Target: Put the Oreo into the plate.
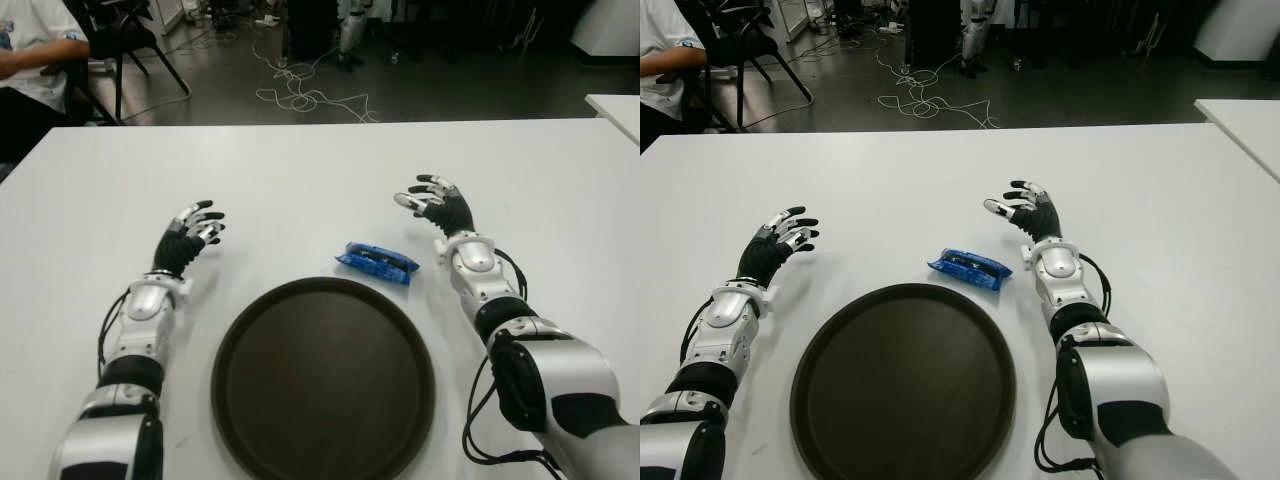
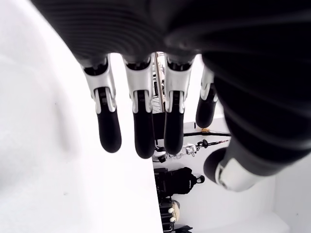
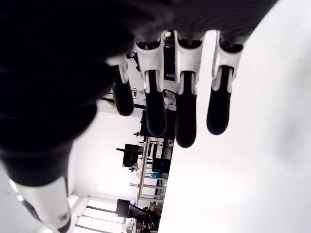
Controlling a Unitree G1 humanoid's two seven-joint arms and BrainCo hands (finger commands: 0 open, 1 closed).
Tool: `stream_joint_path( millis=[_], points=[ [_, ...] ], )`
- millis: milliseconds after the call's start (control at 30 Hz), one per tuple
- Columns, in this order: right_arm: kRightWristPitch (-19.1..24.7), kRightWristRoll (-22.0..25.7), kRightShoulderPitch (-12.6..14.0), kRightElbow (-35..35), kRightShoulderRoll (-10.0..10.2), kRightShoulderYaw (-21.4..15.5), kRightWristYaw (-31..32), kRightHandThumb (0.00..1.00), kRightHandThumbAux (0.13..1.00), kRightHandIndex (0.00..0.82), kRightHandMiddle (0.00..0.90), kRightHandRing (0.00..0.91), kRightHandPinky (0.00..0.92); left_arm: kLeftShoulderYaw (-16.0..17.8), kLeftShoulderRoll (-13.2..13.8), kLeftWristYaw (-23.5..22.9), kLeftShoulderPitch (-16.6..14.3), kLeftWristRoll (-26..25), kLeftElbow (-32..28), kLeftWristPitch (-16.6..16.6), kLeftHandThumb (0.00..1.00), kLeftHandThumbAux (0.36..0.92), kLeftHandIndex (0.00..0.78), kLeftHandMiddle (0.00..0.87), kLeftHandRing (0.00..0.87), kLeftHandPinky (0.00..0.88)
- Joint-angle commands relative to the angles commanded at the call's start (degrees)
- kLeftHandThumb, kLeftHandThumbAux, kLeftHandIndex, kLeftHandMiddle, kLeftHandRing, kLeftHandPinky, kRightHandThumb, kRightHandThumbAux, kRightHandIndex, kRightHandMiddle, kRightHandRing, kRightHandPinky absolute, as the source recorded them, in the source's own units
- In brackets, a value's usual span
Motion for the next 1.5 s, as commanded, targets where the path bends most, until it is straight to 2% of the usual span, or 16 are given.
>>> stream_joint_path(
  millis=[467, 1133, 1500],
  points=[
    [-0.7, -0.1, 0.1, -0.1, 0.1, -0.1, 0.0, 0.000, 0.755, 0.245, 0.319, 0.364, 0.410, 0.5, -0.1, -0.9, -0.4, -0.7, 0.8, -0.2, 0.138, 0.667, 0.174, 0.285, 0.280, 0.314],
    [-0.9, -0.2, -0.1, -0.2, 0.2, 0.1, -0.2, 0.000, 0.745, 0.271, 0.346, 0.379, 0.395, 0.6, -0.1, -1.3, -0.4, -1.0, 0.9, -0.4, 0.135, 0.668, 0.181, 0.288, 0.275, 0.308],
    [-0.6, -0.3, -0.1, -0.2, 0.2, 0.3, -1.0, 0.000, 0.792, 0.254, 0.333, 0.373, 0.404, 0.7, 0.0, -1.4, -0.5, -1.0, 1.0, -0.3, 0.131, 0.665, 0.181, 0.287, 0.277, 0.318]
  ],
)
